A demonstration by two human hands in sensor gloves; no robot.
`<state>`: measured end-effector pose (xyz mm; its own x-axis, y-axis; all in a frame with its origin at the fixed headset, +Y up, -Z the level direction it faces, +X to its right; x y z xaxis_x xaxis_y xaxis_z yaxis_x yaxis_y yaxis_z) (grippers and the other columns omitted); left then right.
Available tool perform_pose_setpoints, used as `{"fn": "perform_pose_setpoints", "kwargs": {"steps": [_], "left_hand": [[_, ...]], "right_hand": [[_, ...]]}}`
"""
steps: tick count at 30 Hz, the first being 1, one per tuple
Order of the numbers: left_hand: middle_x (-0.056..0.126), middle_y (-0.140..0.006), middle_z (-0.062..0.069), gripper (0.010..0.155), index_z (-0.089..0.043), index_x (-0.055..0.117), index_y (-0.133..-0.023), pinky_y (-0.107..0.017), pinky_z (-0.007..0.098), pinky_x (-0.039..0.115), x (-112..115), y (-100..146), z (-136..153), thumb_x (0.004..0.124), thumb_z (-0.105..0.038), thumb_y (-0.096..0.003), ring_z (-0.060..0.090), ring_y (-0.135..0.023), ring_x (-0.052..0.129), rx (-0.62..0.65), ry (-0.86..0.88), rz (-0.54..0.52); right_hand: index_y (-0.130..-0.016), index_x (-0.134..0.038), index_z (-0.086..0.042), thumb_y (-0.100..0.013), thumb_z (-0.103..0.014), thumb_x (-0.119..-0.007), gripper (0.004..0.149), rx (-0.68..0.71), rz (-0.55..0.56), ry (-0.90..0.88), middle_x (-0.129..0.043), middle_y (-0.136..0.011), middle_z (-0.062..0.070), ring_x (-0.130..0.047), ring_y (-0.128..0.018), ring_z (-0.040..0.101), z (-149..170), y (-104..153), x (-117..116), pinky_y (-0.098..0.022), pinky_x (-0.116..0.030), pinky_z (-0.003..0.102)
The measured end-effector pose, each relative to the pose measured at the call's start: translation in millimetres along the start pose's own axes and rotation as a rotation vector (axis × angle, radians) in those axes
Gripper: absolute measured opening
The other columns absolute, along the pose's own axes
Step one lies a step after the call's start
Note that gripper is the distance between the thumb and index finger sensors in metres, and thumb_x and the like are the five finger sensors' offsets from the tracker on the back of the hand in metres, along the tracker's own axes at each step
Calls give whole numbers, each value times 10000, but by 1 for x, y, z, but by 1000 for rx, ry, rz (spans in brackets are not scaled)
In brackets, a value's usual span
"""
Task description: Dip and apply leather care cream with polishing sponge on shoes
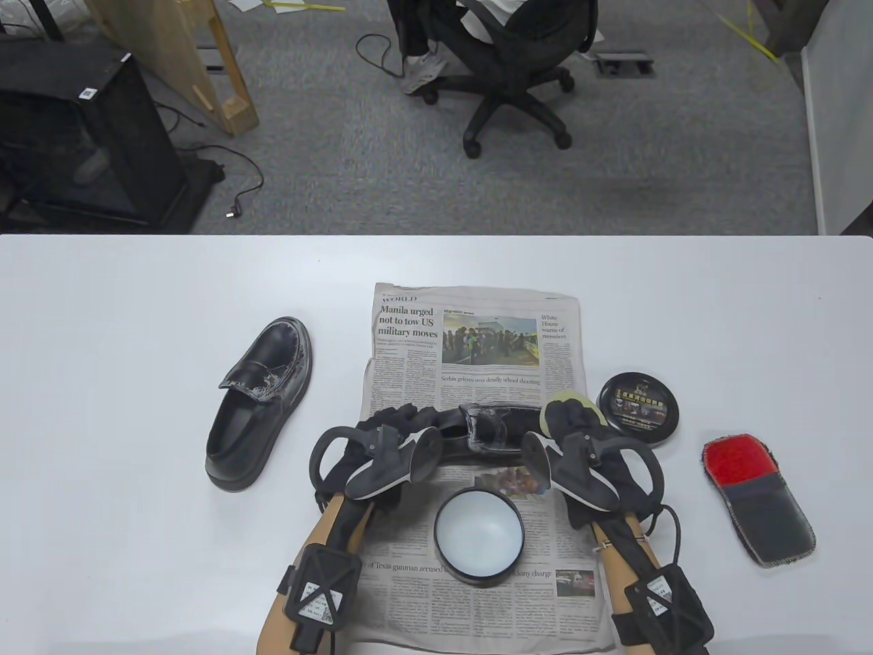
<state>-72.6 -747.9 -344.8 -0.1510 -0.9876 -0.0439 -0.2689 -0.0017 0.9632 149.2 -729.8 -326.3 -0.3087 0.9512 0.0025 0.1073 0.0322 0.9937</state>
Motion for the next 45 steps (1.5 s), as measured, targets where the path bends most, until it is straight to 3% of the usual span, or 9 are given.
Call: {"fn": "perform_pose_setpoints", "kwargs": {"steps": [3,8,11,15,21,27,34,40,45], "left_hand": [[866,-1034,-40,721,-391,681,-1020,-612,377,838,0,0,0,801,-610,-344,210,-901,889,-2,-3,0],[858,-1043,-37,717,-394,675,-1020,-622,382,833,0,0,0,803,-605,-347,219,-913,883,11,-3,4],[853,-1048,-41,714,-404,670,-1018,-630,381,832,0,0,-1,810,-599,-346,216,-920,881,20,-8,9],[854,-1047,-39,716,-401,670,-1020,-631,384,830,0,0,-1,812,-599,-347,216,-919,880,20,-3,6],[866,-1031,-42,719,-404,674,-1018,-603,368,842,-1,1,0,802,-612,-342,203,-892,893,1,-17,-1],[867,-1031,-41,719,-397,678,-1018,-602,372,842,-1,1,-1,800,-612,-343,209,-892,894,-2,-17,0],[857,-1046,-34,718,-398,671,-1021,-619,380,837,-1,0,-1,808,-602,-347,223,-912,886,17,-10,7],[859,-1044,-29,715,-394,671,-1023,-617,381,838,0,1,-1,809,-600,-353,225,-910,887,18,-7,3],[867,-1035,-32,715,-396,673,-1022,-604,374,842,-1,1,-1,800,-609,-352,216,-895,896,8,-15,-4]], "right_hand": [[-1064,-595,-140,-608,-274,-656,479,45,-49,17,-750,-1032,137,-890,-858,340,-8,10,10,-594,-821,390],[-1069,-591,-194,-610,-280,-651,471,145,45,-60,-721,-1066,96,-837,-915,337,-33,17,27,-642,-784,406],[-1072,-549,-263,-614,-281,-629,465,126,114,-128,-651,-1114,31,-742,-997,321,-33,9,24,-704,-708,428],[-1075,-506,-291,-617,-287,-610,470,37,113,-160,-612,-1126,4,-698,-1021,293,-19,-5,7,-713,-678,429],[-1076,-528,-200,-609,-275,-631,485,-48,31,-1,-688,-1074,93,-845,-910,316,2,-6,-6,-629,-793,387],[-1060,-579,-106,-606,-267,-657,488,43,-40,52,-751,-1024,156,-910,-839,338,-13,12,6,-584,-835,383],[-1078,-557,-216,-612,-275,-641,477,116,93,-46,-686,-1091,70,-809,-943,328,-35,14,24,-663,-762,407],[-1070,-528,-276,-609,-281,-628,472,26,106,-171,-652,-1107,20,-778,-971,283,-15,-8,11,-696,-754,398],[-1067,-527,-272,-606,-278,-631,473,-4,74,-94,-657,-1099,28,-820,-945,276,-1,-6,2,-664,-810,358]]}}
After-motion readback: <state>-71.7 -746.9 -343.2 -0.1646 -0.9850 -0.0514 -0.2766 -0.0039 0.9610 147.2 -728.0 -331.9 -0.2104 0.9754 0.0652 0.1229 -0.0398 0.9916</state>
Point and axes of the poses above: the tracker on the back of each hand, its own z axis roughly to the little-finger side, its own y axis roughly from the fingertips to the wrist, x = y × z, the point moved 5 cm from there along -y, roughly from the wrist to the fingertips
